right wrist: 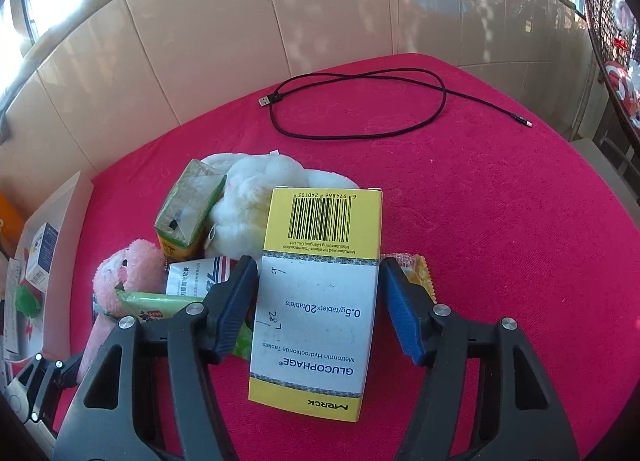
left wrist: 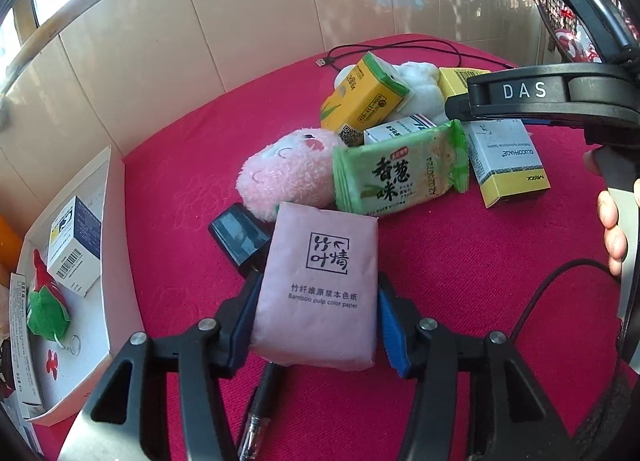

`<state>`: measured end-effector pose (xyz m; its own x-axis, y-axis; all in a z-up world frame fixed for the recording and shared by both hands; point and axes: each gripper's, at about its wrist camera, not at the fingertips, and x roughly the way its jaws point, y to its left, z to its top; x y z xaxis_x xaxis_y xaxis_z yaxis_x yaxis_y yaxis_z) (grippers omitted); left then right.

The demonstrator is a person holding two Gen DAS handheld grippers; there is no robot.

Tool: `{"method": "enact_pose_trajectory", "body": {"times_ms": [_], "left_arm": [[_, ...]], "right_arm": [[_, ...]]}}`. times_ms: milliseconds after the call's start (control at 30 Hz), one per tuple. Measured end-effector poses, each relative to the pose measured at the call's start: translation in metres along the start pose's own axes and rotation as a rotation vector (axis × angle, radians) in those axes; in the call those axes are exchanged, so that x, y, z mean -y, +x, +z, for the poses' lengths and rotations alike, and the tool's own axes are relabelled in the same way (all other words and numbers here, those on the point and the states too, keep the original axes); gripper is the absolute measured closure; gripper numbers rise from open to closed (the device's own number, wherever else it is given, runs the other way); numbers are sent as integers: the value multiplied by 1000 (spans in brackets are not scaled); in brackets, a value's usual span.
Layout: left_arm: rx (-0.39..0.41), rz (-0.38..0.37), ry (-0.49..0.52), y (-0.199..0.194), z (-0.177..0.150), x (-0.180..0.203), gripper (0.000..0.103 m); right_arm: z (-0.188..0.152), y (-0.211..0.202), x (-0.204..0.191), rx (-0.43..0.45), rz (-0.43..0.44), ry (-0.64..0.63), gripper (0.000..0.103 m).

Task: Organize objects
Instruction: 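Grasp the pink tissue pack with the left tool while the right tool grasps the Glucophage box, then lift and carry both held items toward the white tray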

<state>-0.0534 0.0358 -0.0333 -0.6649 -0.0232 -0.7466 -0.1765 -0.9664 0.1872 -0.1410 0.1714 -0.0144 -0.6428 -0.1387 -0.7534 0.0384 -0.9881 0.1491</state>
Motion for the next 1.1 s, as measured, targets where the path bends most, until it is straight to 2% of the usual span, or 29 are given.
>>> {"method": "enact_pose_trajectory", "body": {"times_ms": [167, 233, 433, 600, 800, 1000, 1100], "left_arm": [[13, 5, 1, 0, 0, 0, 49], [10, 1, -2, -3, -2, -2, 53], [21, -24, -33, -7, -3, -10, 54], [77, -25, -67, -25, -3, -18, 54], [191, 8, -96, -58, 5, -25, 54], [313, 112, -147, -89, 7, -34, 54], [310, 115, -190, -95, 5, -42, 54]], "right_arm": [[-4, 3, -13, 11, -82, -88, 39], [-7, 2, -13, 19, -89, -108, 39], [-13, -10, 4, 43, -42, -77, 44], [-18, -30, 27, 86, -4, -10, 44], [-18, -71, 40, 223, 35, 40, 44], [-21, -115, 26, 382, 53, 6, 44], [-20, -130, 15, 432, 62, -26, 44]]}}
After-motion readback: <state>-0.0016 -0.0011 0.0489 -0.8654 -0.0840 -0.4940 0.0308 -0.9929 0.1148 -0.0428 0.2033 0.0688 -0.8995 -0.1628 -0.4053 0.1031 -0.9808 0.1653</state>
